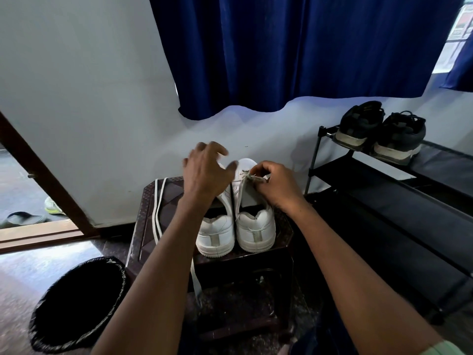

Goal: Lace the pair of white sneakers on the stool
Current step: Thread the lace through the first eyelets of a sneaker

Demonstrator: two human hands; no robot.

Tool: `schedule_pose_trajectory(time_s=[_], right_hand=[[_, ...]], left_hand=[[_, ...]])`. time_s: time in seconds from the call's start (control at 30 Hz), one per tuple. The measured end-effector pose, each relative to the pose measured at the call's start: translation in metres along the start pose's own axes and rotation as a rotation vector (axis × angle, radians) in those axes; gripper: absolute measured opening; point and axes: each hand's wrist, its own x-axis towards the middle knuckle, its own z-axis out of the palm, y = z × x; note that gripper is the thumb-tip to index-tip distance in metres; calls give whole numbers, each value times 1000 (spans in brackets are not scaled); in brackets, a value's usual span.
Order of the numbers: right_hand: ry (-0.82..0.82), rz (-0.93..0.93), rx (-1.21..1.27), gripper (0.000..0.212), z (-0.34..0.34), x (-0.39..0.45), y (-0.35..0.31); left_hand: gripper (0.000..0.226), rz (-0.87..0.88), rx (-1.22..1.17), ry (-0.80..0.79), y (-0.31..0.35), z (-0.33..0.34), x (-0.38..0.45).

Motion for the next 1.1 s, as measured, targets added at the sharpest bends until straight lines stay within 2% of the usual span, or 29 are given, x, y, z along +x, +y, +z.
schedule_pose_trajectory(time_s=[0.07,0.13,0.2,0.3,0.37,0.47,0.57,0.63,0.7,0.77,0.83,0.97,1.1], right_hand=[[2,-6,-11,16,1,-1,-3],[-21,-8,-14,17,3,1,-2],[-33,34,69,18,3,4,2],[-34,201,348,24,-3,4,7],[-58,271,430,27,-5,3,6],[-54,175,391,29,-6,1,3],[-11,-43,99,19,-4,1,3],[58,-84,-40,18,-1,0,2],[86,-43,-61,15,1,1,1],[59,38,-60,13,2,3,3],[17,117,39,13,0,6,7],[-70,225,373,31,-7,5,9],[-85,247,468,33,-6,7,11]], left_hand=[[34,98,-50,-144,9,6,-5],[29,89,-49,-251,16,13,-10],[27,39,-50,-281,14,13,-11],[27,-95,-95,-297,6,6,-6],[29,-149,-105,-293,5,3,-5],[27,-153,-87,-296,6,5,-6],[26,-161,-171,-325,-1,4,-4],[24,-113,-184,-300,-4,2,-3],[29,28,-100,-231,-1,3,-4],[44,238,-18,-195,7,4,-4],[59,380,25,-244,17,6,-6],[67,418,111,-304,25,16,-12],[49,385,194,-254,27,24,-12]])
